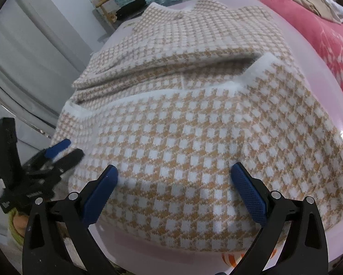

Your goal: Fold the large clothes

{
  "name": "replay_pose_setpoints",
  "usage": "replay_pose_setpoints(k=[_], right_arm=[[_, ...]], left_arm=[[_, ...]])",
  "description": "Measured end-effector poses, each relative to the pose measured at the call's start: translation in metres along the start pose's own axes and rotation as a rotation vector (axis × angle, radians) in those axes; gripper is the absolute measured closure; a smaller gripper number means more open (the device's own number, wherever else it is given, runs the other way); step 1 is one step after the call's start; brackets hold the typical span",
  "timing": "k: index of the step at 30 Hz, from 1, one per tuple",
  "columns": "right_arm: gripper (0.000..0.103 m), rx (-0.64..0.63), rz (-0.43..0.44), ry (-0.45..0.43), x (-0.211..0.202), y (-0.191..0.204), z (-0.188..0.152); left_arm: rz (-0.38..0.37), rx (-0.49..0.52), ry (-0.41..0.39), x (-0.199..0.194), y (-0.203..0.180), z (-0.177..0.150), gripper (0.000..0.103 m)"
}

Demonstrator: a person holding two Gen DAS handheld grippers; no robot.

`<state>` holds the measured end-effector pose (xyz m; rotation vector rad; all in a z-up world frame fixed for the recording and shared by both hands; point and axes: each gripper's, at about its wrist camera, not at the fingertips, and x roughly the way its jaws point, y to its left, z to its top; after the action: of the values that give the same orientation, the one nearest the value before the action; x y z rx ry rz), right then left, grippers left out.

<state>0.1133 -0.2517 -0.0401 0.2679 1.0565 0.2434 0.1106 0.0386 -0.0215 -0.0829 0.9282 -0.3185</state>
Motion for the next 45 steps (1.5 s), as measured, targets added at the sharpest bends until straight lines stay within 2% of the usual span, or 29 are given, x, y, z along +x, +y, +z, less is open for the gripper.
replay_pose_setpoints(k=[3,8,11,13,19,23,25,28,30,32,33,36,40,41,43,45], right_arm=[[0.008,-0.033,-0.005,-0.006,0.001,0.003,-0.004],[0.008,-0.038,0.001,-0.014,0.001,0.004,-0.008],[0.008,-0.033,0.001,-0.009,0.001,0.004,-0.01],[0.008,-0.031,0.0,-0.01,0.002,0.005,-0.011],[0.008,-0.037,0.0,-0.007,0.001,0.002,-0.009],[0.008,-0.035,0.001,-0.009,0.002,0.003,-0.01],[0.008,-0.033,0.001,-0.01,0.003,0.004,-0.01],[0.008,-0.043,0.01,0.0,0.001,0.003,-0.01],[0.008,-0.042,0.017,0.011,-0.003,0.001,-0.007],[0.008,-0.035,0.018,-0.037,-0.021,-0.007,-0.003],[0.008,-0.039,-0.004,-0.088,-0.034,-0.013,0.0],[0.009,-0.026,-0.083,-0.167,-0.058,-0.037,0.012],[0.026,0.032,-0.129,-0.204,-0.064,-0.074,0.032],[0.03,0.042,-0.142,-0.2,-0.061,-0.084,0.037],[0.045,0.04,-0.165,-0.175,-0.051,-0.092,0.042],[0.054,0.025,-0.168,-0.134,-0.039,-0.097,0.044]], left_arm=[[0.057,0.041,-0.088,-0.016,0.004,0.004,0.006],[0.165,0.012,-0.134,-0.026,0.033,0.015,0.01],[0.194,-0.012,-0.126,-0.023,0.051,0.022,0.025],[0.184,-0.022,-0.115,-0.018,0.06,0.026,0.04],[0.134,-0.022,-0.064,-0.001,0.067,0.03,0.076],[0.085,0.037,-0.1,-0.015,0.054,0.028,0.078],[0.085,0.056,-0.088,-0.013,0.049,0.029,0.078],[0.132,0.018,-0.021,0.006,0.059,0.033,0.078],[0.108,-0.043,0.001,0.012,0.071,0.035,0.078],[0.084,-0.07,-0.004,0.012,0.077,0.036,0.078],[0.084,-0.068,-0.004,0.012,0.077,0.036,0.078],[0.094,-0.057,-0.003,0.014,0.075,0.033,0.078],[0.09,-0.07,-0.004,0.015,0.077,0.033,0.078],[0.091,-0.072,-0.005,0.015,0.077,0.033,0.078],[0.096,-0.07,-0.007,0.016,0.077,0.034,0.078],[0.104,-0.062,-0.009,0.017,0.076,0.034,0.078]])
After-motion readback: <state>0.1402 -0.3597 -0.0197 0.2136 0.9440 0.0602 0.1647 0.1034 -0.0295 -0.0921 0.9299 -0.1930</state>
